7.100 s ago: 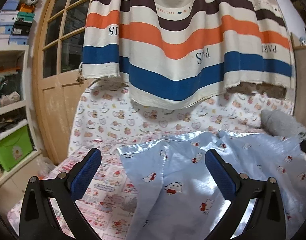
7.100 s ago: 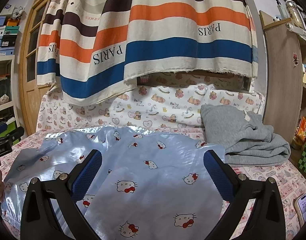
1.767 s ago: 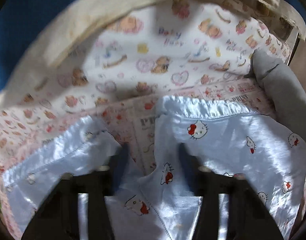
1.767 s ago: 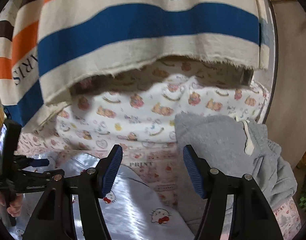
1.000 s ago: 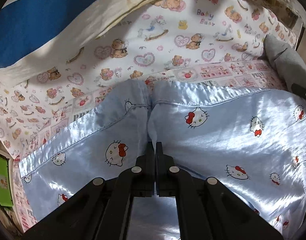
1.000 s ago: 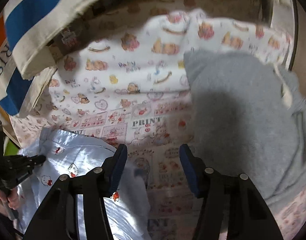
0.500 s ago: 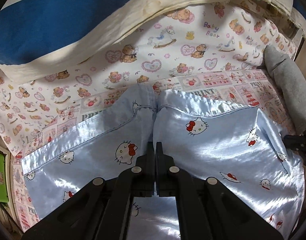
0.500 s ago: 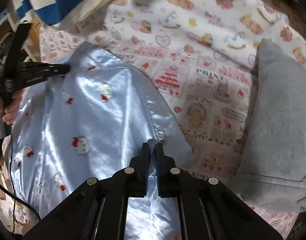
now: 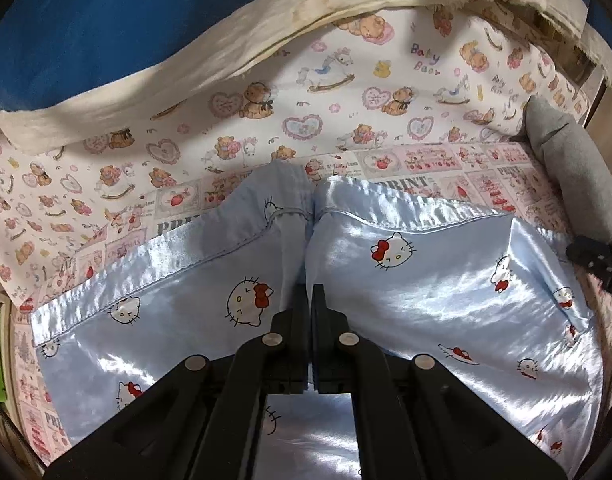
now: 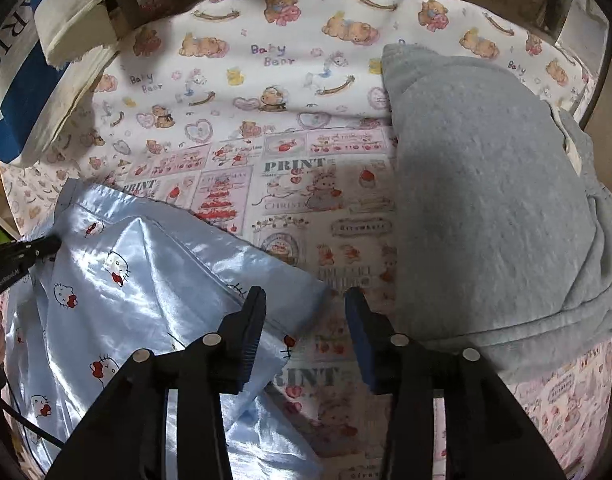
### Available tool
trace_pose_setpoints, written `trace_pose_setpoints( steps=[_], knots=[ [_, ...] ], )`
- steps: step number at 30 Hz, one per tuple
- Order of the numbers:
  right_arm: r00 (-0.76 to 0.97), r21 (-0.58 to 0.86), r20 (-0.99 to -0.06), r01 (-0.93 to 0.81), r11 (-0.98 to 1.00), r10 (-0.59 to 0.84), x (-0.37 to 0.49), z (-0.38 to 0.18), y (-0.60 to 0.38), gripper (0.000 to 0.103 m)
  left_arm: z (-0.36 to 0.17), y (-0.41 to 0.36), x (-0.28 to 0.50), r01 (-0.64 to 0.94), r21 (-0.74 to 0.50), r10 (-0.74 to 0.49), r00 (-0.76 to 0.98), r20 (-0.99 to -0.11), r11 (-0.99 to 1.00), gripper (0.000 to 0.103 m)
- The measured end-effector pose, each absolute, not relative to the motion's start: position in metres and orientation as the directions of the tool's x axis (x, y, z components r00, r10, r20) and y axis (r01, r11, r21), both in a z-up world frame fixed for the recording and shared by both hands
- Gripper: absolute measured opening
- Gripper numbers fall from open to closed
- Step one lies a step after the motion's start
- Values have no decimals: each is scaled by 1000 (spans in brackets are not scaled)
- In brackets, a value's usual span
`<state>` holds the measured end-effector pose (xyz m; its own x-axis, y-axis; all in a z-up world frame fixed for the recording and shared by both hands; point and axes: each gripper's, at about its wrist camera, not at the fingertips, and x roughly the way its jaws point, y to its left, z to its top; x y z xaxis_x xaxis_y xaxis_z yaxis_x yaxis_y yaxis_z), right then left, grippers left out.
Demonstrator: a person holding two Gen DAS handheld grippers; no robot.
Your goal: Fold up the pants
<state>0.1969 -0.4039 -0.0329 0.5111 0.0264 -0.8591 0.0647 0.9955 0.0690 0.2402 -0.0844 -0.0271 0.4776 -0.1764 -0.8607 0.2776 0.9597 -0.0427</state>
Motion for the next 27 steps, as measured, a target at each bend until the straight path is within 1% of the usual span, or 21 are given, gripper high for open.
trace_pose_setpoints(
  steps=[1, 2, 3, 4, 6, 7, 8, 10, 12, 16, 18, 19, 21, 23, 25, 26, 27],
  knots=[
    [507, 65, -862, 62, 996, 25, 198, -35, -402, 43, -27, -84, 241, 280, -48, -182, 476, -861, 959, 1],
    [495, 59, -869, 57, 997, 23, 200, -38, -400, 40, -26, -85, 241, 283, -47, -183, 477, -860, 958, 1],
    [482, 60, -876, 54, 997, 27, 202, -41, -400, 36, -25, -86, 241, 288, -45, -185, 481, -857, 956, 1],
    [481, 63, -877, 58, 996, 27, 204, -43, -400, 30, -23, -87, 241, 298, -42, -191, 490, -851, 954, 1],
    [490, 46, -872, 55, 997, 13, 206, -43, -399, 11, -18, -90, 241, 311, -37, -199, 508, -838, 950, 9],
    [500, 36, -866, 53, 998, 5, 207, -41, -399, 6, -16, -91, 243, 317, -37, -205, 516, -832, 948, 17],
    [516, 21, -856, 49, 999, -8, 208, -40, -397, 4, -13, -94, 245, 320, -39, -211, 523, -826, 947, 23],
    [544, -56, -836, 47, 997, -72, 213, -34, -394, 3, -9, -97, 250, 317, -40, -213, 534, -818, 948, 28],
    [562, -138, -812, 75, 988, -156, 220, -27, -397, 3, -7, -102, 258, 312, -53, -222, 538, -813, 949, 28],
    [582, -208, -773, 142, 968, -251, 236, -10, -414, 2, -8, -112, 279, 300, -90, -246, 539, -805, 950, 29],
    [580, -208, -775, 140, 968, -251, 246, -8, -420, 2, -10, -116, 293, 265, -92, -230, 556, -799, 960, 28],
    [576, -206, -778, 145, 968, -252, 251, -9, -421, 2, -12, -120, 300, 277, -128, -262, 530, -806, 952, 27],
    [578, -202, -777, 147, 968, -250, 257, -12, -423, 2, -14, -131, 305, 330, -175, -329, 500, -801, 928, 30],
    [578, -203, -777, 148, 968, -251, 264, -17, -423, 2, -20, -144, 308, 337, -128, -293, 502, -814, 933, 29],
    [578, -200, -777, 146, 969, -248, 270, -23, -424, 2, -29, -152, 313, 325, -120, -273, 481, -833, 938, 29],
    [581, -204, -774, 147, 968, -252, 273, -25, -424, 2, -35, -156, 317, 325, -131, -277, 460, -843, 937, 19],
    [584, -207, -770, 151, 967, -256, 273, -27, -423, 2, -39, -158, 318, 326, -128, -276, 462, -843, 937, 5]
  ],
)
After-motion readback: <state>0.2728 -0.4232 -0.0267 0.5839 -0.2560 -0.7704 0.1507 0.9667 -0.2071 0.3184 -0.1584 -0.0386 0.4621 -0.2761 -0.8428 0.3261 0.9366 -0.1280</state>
